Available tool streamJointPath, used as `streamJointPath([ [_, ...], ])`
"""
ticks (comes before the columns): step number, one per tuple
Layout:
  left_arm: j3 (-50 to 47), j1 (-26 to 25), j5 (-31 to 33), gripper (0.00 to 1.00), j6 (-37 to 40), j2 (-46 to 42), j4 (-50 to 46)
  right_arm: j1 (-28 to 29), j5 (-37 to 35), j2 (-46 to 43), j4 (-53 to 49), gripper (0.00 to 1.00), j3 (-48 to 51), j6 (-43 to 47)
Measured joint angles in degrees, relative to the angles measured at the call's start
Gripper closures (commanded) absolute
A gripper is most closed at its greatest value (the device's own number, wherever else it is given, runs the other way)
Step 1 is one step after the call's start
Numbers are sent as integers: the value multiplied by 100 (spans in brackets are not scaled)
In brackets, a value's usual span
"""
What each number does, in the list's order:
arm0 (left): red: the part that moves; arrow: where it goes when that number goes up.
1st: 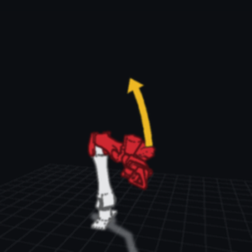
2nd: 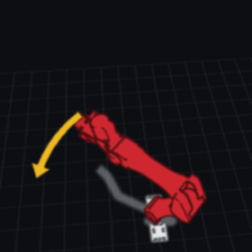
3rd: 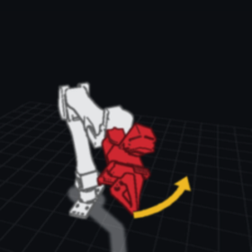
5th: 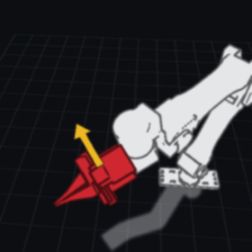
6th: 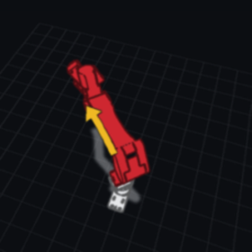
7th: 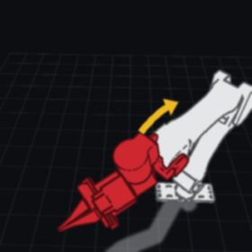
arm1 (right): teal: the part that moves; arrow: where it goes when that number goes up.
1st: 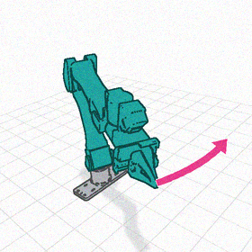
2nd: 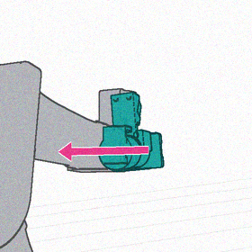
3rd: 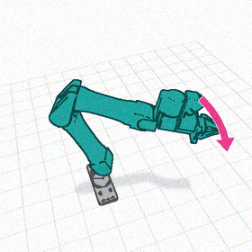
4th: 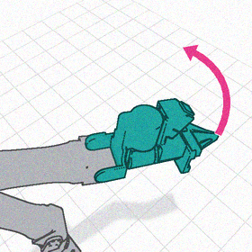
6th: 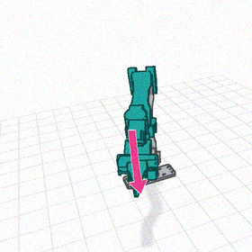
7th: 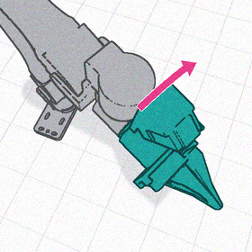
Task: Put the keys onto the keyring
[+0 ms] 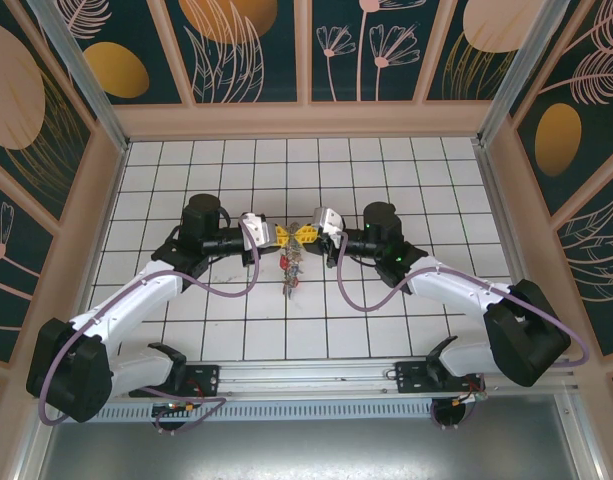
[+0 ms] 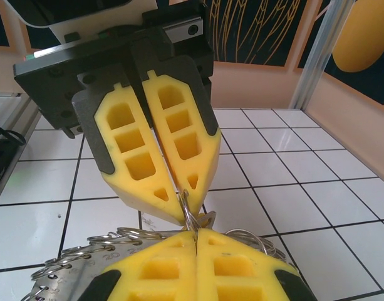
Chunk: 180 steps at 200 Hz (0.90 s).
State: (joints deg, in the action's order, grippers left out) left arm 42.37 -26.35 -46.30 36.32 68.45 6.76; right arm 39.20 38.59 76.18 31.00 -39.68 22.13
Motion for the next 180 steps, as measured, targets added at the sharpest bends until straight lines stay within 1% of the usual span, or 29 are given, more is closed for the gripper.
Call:
streamJointPath([
  [10, 0, 0, 0, 90, -24, 9, 7, 9, -20, 7, -13, 100, 0, 33],
  [36, -15, 22, 9, 98, -125, 48, 4, 59, -122, 33, -155, 100, -17, 199],
  [49, -24, 37, 31, 100, -173, 59, -2, 92, -173, 74, -249, 100, -55, 313],
  [103, -24, 48, 107, 100, -236, 68, -76, 164, -306, 273, -516, 100, -195, 662],
  [125, -17, 48, 221, 100, -96, 68, -282, 190, -323, 417, -752, 100, -330, 791],
  [145, 24, 48, 339, 100, 136, 68, -568, 223, -323, 529, -1047, 93, -468, 914],
  [154, 50, 46, 372, 100, 245, 68, -695, 240, -323, 546, -1180, 86, -529, 966],
  [180, 83, 15, 463, 100, 461, 68, -828, 297, -321, 614, -1681, 81, -798, 1187],
])
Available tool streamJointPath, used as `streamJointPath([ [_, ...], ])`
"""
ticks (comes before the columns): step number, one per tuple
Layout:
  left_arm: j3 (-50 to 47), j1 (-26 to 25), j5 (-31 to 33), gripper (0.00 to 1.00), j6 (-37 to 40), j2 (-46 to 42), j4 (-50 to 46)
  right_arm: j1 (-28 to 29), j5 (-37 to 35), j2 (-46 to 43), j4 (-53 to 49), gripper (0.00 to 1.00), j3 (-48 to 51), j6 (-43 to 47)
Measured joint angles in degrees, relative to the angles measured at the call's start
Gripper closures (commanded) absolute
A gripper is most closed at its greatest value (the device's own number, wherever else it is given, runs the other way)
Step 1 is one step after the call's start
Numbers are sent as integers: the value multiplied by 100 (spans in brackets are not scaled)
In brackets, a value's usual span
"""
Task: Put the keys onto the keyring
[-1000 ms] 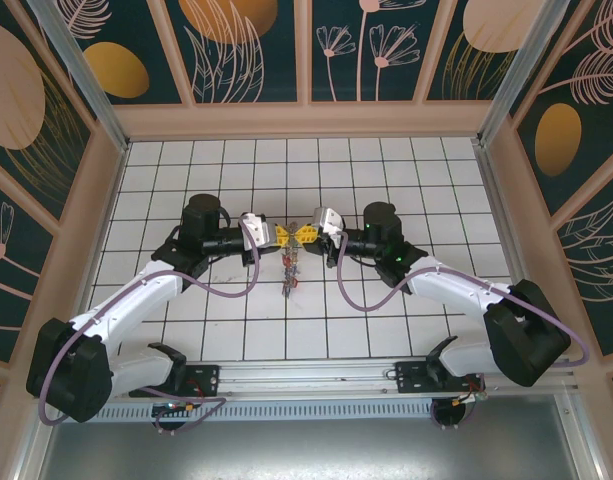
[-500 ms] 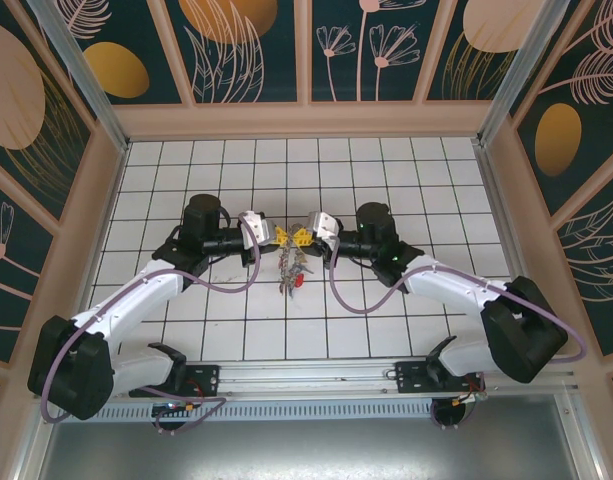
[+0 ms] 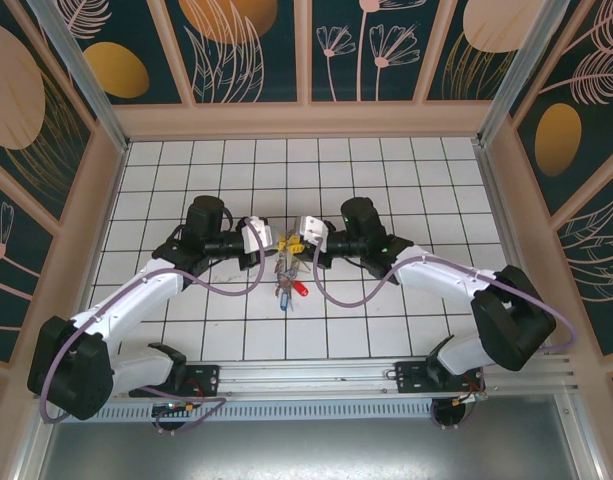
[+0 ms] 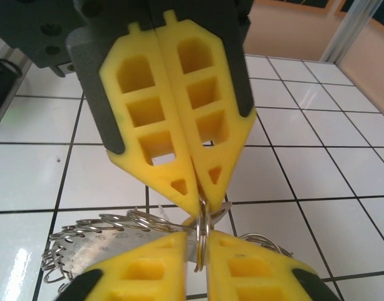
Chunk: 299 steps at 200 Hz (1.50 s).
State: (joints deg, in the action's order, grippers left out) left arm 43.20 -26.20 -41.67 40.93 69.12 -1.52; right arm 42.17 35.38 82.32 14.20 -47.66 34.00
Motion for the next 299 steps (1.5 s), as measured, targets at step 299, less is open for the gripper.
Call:
streamJointPath([
  [299, -101, -81, 328, 85, 234, -179, 94, -614, 850, -214, 603, 100, 262, -739],
])
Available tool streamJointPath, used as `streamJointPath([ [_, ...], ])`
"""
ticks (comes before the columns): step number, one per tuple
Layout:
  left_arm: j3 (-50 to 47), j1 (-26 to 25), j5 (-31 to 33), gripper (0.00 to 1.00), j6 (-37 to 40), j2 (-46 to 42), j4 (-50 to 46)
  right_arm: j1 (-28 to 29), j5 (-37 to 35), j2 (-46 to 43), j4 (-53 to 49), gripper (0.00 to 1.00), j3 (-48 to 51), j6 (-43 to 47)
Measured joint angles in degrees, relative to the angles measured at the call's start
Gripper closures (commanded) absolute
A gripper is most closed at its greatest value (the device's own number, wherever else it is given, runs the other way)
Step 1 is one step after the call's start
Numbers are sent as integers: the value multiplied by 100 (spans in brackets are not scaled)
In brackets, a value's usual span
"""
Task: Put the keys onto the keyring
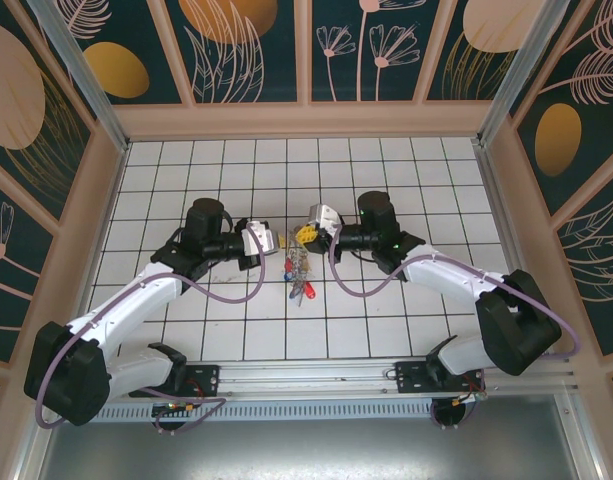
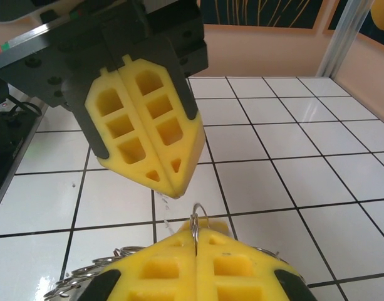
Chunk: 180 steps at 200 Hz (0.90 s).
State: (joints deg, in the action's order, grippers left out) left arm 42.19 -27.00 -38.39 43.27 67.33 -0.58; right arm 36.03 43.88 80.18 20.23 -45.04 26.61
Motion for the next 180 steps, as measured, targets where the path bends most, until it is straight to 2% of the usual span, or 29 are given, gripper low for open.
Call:
streamJointPath([
  [7, -11, 0, -2, 80, -31, 2, 22, -22, 0, 0, 31, 100, 0, -11],
  [36, -42, 0, -4, 77, -173, 4, 146, -48, 15, 0, 57, 100, 0, -17],
  [48, -42, 0, -7, 70, -203, 4, 210, -48, 20, 0, 57, 100, 0, -17],
  [104, -44, 0, -39, 69, -334, 0, 509, -46, 72, 0, 39, 100, -4, -15],
  [180, -44, 0, -610, 68, -684, 48, 935, 31, 76, 2, 44, 100, -59, -15],
])
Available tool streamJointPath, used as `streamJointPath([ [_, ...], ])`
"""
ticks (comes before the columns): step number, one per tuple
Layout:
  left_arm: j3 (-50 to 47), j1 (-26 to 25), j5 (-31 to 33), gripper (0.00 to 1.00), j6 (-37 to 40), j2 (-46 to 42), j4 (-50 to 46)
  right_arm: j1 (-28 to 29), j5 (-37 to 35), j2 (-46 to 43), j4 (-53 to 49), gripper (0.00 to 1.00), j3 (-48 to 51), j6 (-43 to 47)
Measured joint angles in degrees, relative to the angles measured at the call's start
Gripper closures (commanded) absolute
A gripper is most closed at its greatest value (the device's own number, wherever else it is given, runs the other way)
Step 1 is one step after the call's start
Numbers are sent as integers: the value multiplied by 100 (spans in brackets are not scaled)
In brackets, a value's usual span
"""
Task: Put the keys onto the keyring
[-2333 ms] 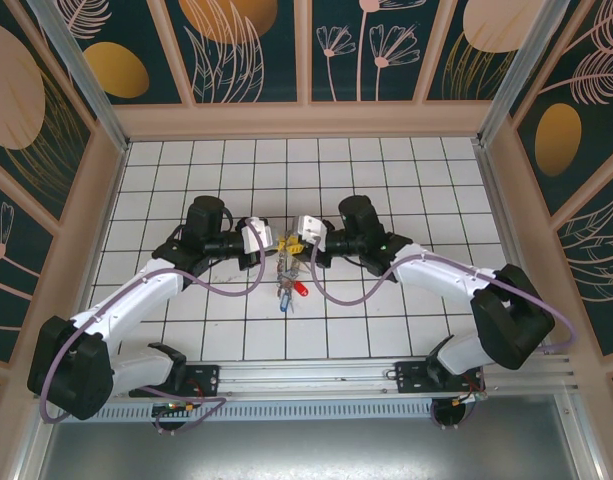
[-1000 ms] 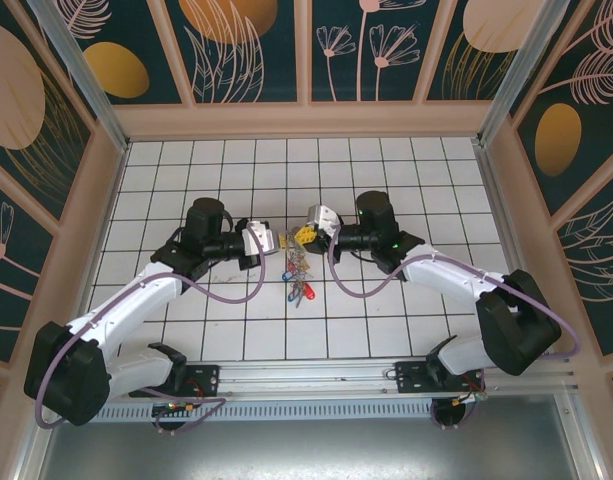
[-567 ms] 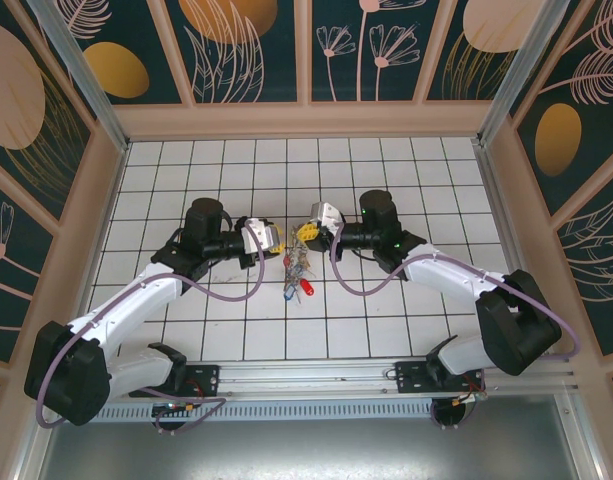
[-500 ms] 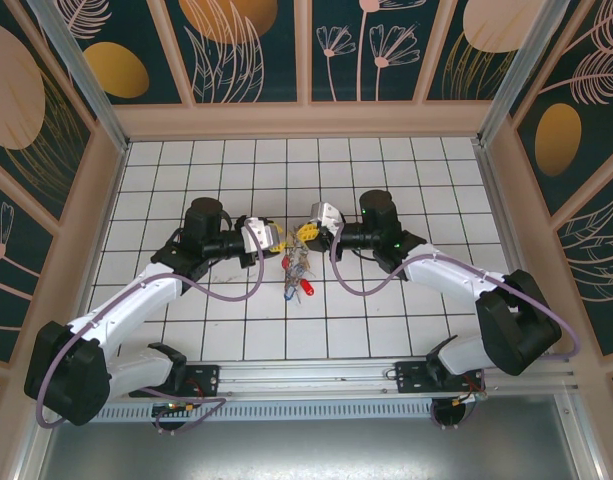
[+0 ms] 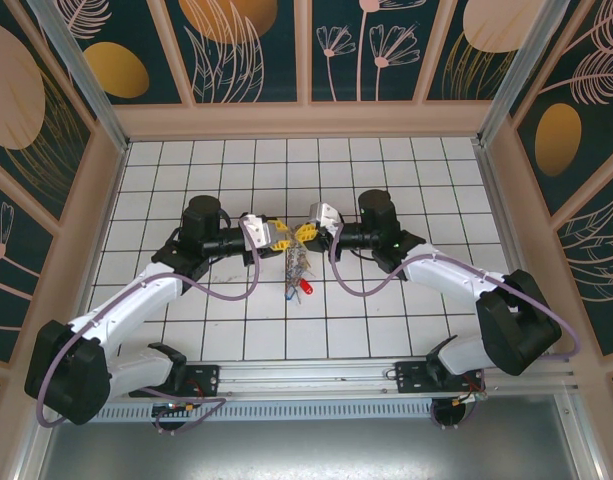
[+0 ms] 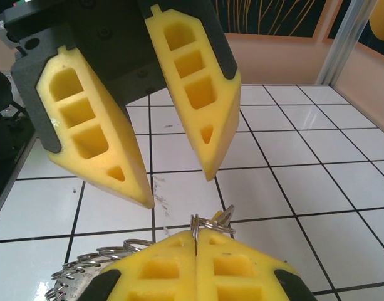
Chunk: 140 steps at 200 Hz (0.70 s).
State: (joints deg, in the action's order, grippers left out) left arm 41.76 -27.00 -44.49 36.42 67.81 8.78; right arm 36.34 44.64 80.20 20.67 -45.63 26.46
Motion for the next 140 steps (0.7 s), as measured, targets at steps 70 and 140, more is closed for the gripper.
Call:
streamJointPath([
  [70, 0, 0, -177, 75, -76, 271, 50, 52, 0, 9, 37, 100, -37, -26],
  [140, 0, 57, -223, 86, -162, 330, 216, 79, 0, 11, 586, 100, 57, -468],
])
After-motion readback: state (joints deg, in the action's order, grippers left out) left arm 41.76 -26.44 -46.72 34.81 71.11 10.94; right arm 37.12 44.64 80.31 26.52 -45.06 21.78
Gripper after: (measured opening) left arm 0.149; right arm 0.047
